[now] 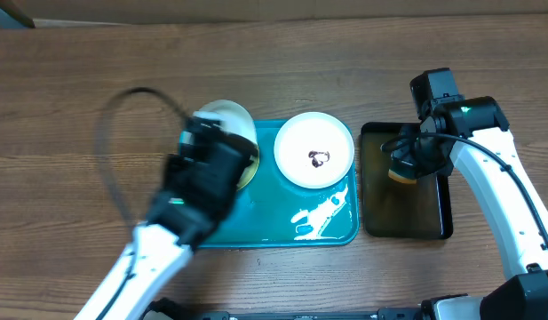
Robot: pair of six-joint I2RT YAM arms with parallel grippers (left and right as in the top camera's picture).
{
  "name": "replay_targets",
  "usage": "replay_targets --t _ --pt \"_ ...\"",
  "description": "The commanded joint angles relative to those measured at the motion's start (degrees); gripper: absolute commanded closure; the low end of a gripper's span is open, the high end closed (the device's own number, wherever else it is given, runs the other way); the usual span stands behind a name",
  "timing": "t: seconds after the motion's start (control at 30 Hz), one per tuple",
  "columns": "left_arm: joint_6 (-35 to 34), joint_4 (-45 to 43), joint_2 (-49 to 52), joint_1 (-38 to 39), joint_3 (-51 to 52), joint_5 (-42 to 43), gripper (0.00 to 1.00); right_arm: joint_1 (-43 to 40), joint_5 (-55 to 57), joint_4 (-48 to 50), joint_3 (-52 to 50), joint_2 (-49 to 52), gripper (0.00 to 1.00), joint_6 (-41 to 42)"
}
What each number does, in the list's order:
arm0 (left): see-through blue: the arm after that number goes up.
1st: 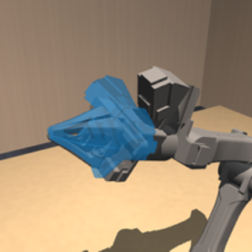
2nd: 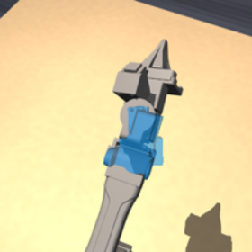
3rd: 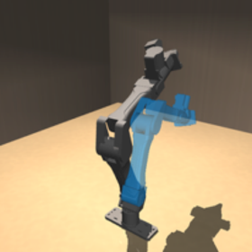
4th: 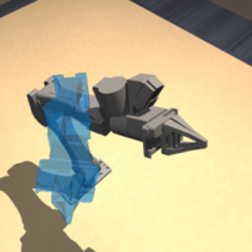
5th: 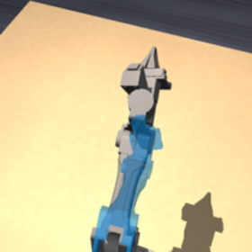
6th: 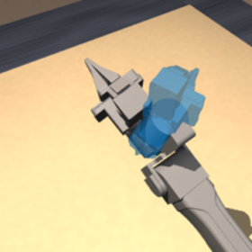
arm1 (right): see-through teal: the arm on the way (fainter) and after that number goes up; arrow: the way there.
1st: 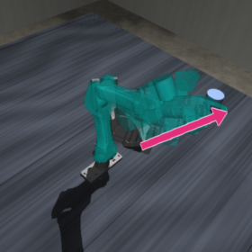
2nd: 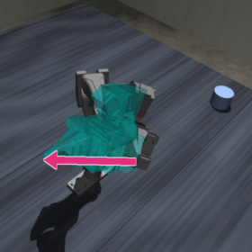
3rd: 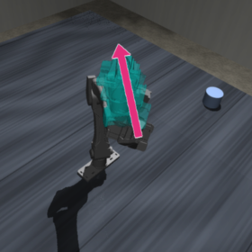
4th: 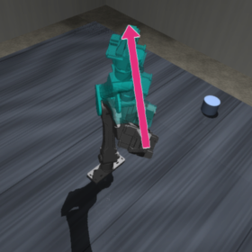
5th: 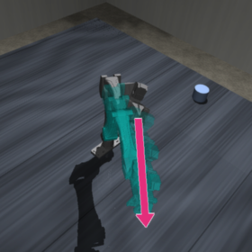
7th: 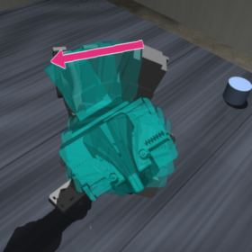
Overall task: Clean dirty plates on tray and stack at the side
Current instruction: 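Lift the white plate with left gripper and set it left of tray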
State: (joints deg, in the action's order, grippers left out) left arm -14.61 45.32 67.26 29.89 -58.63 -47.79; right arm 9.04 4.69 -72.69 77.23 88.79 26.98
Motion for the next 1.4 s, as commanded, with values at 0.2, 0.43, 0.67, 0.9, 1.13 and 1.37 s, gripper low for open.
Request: replay_targets --t 0.2,0.43,0.67,0.9,1.13,1.37 --pt "0.8 0.8 -1.4 -31.9 -2.2 26.4 0.96 -0.2 -0.5 0.9 -0.2 0.1 0.96 0.0" --pt "-3.4 -1.7 6.3 -49.8 -2.2 37.1 0.96 -0.2 -4.0 2.8 -0.2 0.1 0.96 -5.7" --pt "-3.5 -5.1 16.8 -56.7 -2.2 43.3 0.96 -0.2 -4.5 3.9 -0.2 0.1 0.96 -7.6" --pt "-4.1 -4.7 22.1 -61.8 -2.2 43.3 0.96 -1.0 -4.9 2.0 -0.2 -0.1 0.96 -7.7" --pt "-5.7 -5.6 22.7 -64.1 -2.2 43.7 0.93 -4.6 -10.1 3.0 -0.2 -0.1 0.96 -12.4" --pt "-5.7 -5.3 23.2 -64.0 -2.2 46.6 0.50 -6.4 -13.2 4.0 -0.2 -0.2 0.96 -16.6"
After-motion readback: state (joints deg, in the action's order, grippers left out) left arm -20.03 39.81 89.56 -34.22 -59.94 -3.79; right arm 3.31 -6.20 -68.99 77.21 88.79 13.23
